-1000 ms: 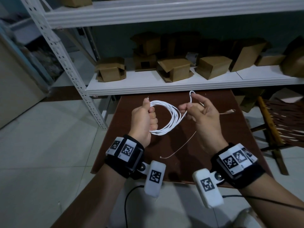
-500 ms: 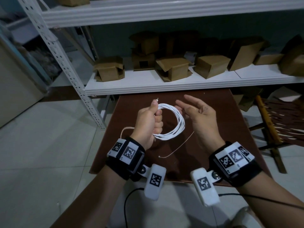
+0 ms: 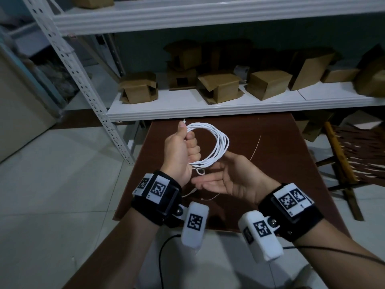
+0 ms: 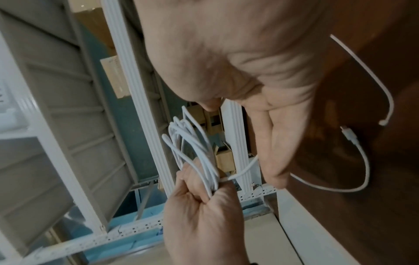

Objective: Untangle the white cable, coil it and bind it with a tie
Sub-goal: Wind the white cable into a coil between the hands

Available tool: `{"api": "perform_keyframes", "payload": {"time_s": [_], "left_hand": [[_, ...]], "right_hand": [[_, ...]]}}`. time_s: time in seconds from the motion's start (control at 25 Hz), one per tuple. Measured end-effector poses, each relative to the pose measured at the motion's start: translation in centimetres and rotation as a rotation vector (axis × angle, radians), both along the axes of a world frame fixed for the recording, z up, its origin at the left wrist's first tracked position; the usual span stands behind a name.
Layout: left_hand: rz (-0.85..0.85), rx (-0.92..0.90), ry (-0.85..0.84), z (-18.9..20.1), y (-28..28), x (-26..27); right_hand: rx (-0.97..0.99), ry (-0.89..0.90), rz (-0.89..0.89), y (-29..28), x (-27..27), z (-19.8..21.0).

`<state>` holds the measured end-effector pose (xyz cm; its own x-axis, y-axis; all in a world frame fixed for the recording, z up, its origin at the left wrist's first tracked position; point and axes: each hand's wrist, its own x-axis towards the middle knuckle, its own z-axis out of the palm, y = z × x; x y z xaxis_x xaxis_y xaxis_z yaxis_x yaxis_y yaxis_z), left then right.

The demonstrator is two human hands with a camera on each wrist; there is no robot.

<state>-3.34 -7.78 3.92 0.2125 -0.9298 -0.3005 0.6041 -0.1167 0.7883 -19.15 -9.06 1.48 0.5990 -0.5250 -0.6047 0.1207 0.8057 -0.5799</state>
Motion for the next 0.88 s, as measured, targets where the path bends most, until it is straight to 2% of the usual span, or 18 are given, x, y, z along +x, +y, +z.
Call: {"api": "perform_keyframes", "payload": {"time_s": [0.04,0.12,0.24,0.32,0.52,0.76,0.88], "left_hand": [[0.002,0.005,0.005,0.0,0.0,0.1],[0.008,0.019,-0.009,-0.2,-0.1,0.2],[0.032,0.039,-0.111,-0.3,-0.2,0.7],[0.037,0.029,-0.186,-0.3,-0.2,0.9],[0.004,-0.011,-0.237,0.0,0.0,0.8],[-0.002,-0.014,-0.242,0.0,0.1,0.7],[0.008,-0.009,-0.230,0.0,0.0,0.9]], "right_hand": [[0.021,-0.049,-0.042,0.1,0.1,-0.1],[-0.019,-0.106,-0.234,0.0,0.5,-0.3],[-0.221,-0.069,-0.577,-0.8,0.0,-0.5],[-0.346,-0.034,-0.683,-1.3,-0.9,0.2],[-0.416,-0.023,-0.682,-1.5,-1.7,1.2],[-0.237,-0.100,-0.486,-1.5,-2.3,1.8],[-0.366,-0.033,-0.438,-1.0,-2.4,2.2]]}}
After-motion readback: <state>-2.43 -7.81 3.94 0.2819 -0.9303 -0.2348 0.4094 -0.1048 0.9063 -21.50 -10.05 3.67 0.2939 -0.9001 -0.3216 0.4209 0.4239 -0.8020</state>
